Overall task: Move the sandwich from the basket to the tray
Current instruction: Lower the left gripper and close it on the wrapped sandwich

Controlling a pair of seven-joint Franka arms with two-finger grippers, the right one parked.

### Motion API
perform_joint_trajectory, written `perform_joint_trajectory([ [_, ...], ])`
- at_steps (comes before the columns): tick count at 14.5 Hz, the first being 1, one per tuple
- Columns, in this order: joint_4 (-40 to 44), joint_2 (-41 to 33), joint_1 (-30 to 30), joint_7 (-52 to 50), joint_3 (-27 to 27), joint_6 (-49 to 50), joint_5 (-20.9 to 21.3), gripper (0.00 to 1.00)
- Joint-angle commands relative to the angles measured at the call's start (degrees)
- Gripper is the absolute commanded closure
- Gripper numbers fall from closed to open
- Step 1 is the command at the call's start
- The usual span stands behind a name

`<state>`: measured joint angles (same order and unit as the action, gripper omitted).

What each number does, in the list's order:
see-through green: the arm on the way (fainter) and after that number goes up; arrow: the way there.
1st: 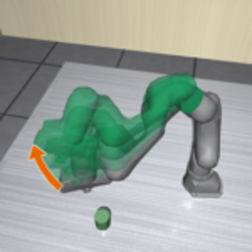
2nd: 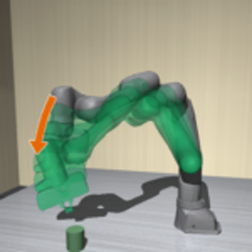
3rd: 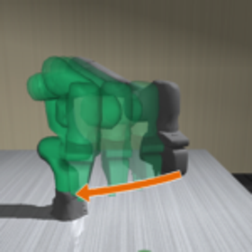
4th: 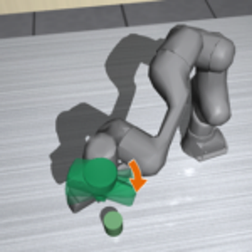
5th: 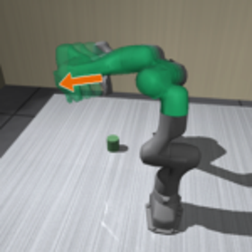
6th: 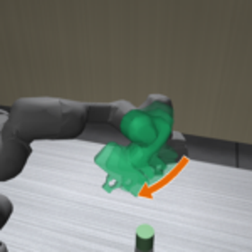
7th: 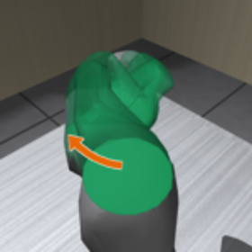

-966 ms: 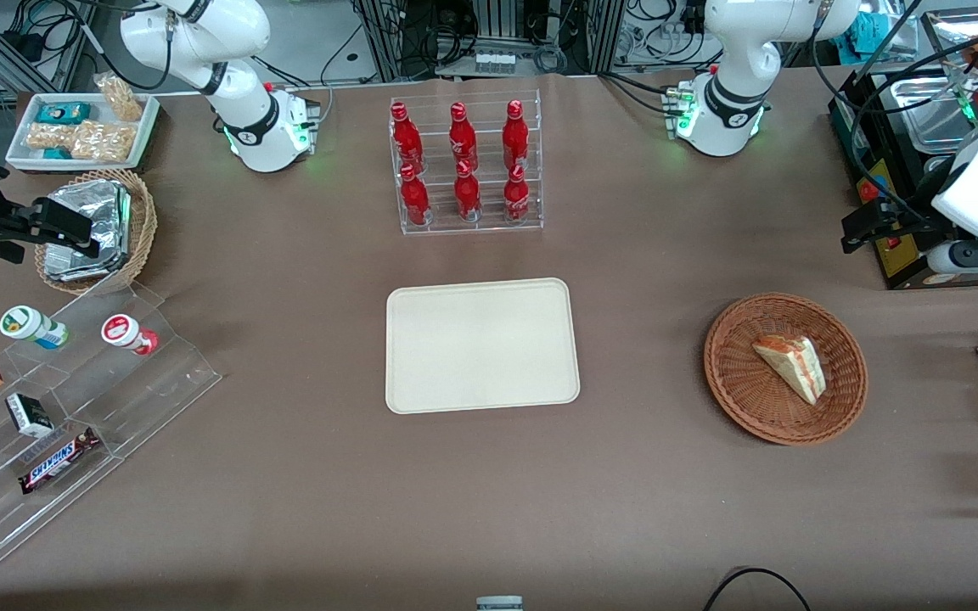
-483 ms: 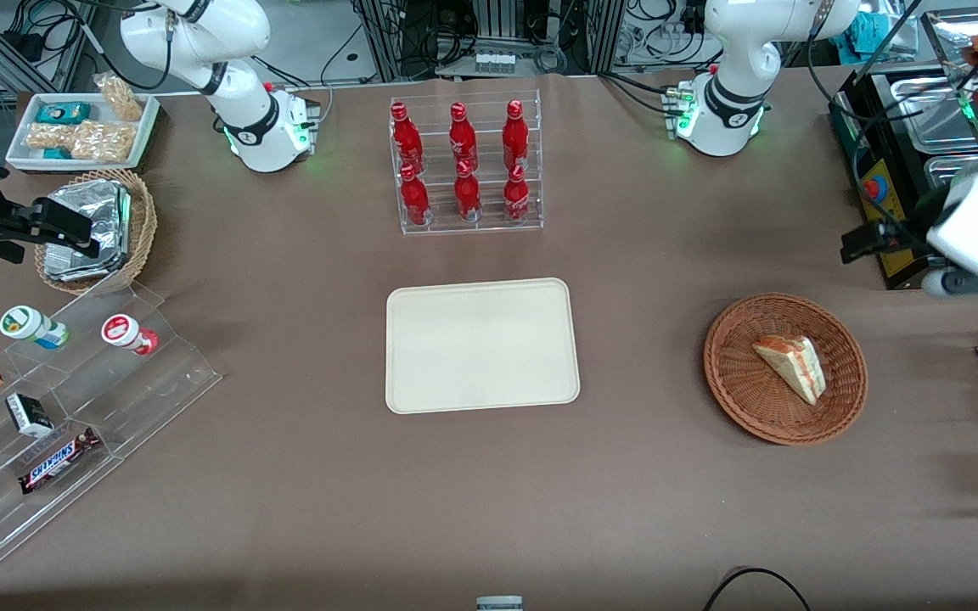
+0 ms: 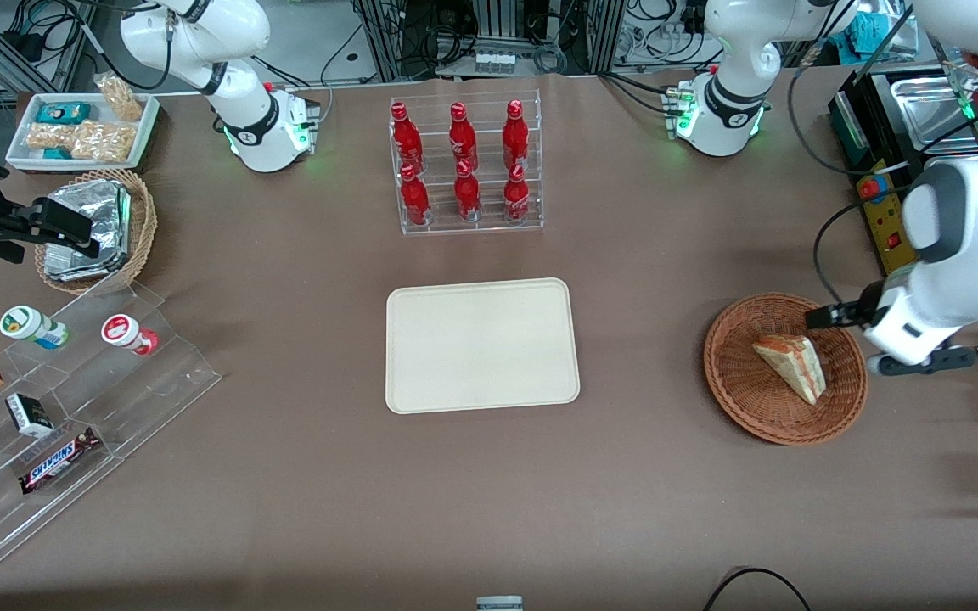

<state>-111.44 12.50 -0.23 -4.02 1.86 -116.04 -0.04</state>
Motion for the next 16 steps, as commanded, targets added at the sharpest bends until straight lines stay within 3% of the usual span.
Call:
perform_joint_trajectory([
  [1, -6.1, -0.9, -0.3, -3.5, 0.0, -9.0, -0.4, 0.00],
  [7, -6.2, 4.0, -0.4, -33.3, -0.2, -17.1, -0.5, 0.00],
  [11, -6.2, 7.5, -0.4, -39.9, -0.2, -18.7, -0.7, 0.00],
  [12, -6.2, 8.4, -0.3, -40.9, -0.2, -19.1, -0.7, 0.05],
  [15, -6.2, 8.7, -0.1, -42.4, -0.2, -18.3, -0.6, 0.83],
  [16, -6.0, 8.3, 0.1, -42.4, -0.2, -17.2, -0.5, 0.89],
])
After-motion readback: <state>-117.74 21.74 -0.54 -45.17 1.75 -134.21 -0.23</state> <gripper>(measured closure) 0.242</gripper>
